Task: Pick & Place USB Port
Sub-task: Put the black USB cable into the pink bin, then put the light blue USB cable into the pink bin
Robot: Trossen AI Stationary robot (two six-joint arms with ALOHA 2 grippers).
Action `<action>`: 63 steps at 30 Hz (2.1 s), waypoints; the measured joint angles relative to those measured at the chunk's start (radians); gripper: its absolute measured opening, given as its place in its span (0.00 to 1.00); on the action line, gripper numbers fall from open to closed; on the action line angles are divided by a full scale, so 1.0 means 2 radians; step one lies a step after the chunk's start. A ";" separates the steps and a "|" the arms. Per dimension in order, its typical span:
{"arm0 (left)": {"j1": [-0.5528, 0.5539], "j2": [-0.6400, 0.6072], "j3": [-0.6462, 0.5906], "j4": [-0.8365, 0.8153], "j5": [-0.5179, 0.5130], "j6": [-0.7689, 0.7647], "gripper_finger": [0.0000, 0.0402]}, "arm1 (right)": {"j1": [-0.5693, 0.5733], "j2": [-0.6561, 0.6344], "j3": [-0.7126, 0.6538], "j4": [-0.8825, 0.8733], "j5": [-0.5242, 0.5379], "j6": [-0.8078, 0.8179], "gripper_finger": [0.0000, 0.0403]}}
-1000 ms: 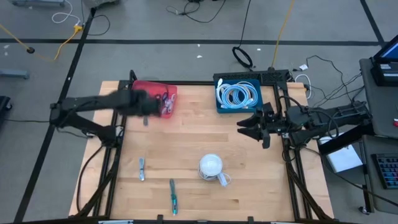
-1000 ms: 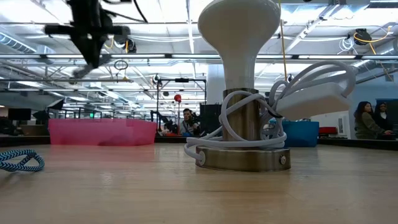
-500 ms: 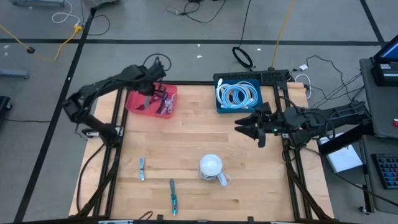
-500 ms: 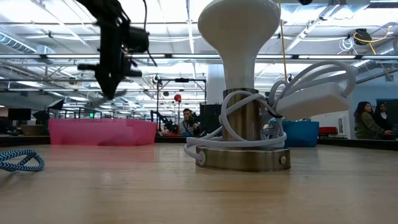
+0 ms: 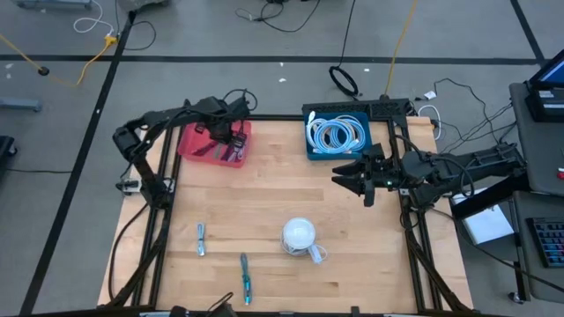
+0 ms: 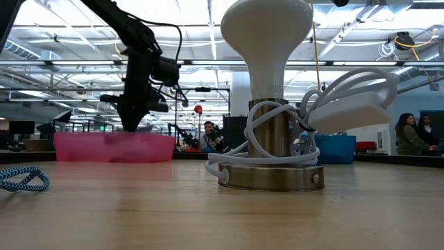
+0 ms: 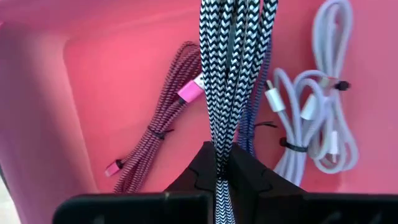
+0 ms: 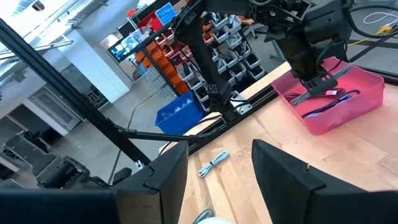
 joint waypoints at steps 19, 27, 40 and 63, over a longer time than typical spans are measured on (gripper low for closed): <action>0.006 -0.025 0.001 -0.078 -0.016 -0.006 0.35 | 0.000 0.000 0.000 0.000 0.008 0.003 0.42; -0.078 -0.140 0.001 -0.121 0.078 -0.050 0.37 | 0.000 0.000 0.000 0.000 0.006 -0.008 0.42; -0.498 -0.185 -0.011 -0.165 0.080 -0.505 0.37 | 0.000 -0.003 0.000 0.000 -0.048 -0.023 0.42; -0.710 -0.168 -0.245 0.079 0.149 -0.892 0.37 | 0.000 -0.003 0.000 0.000 -0.097 -0.011 0.43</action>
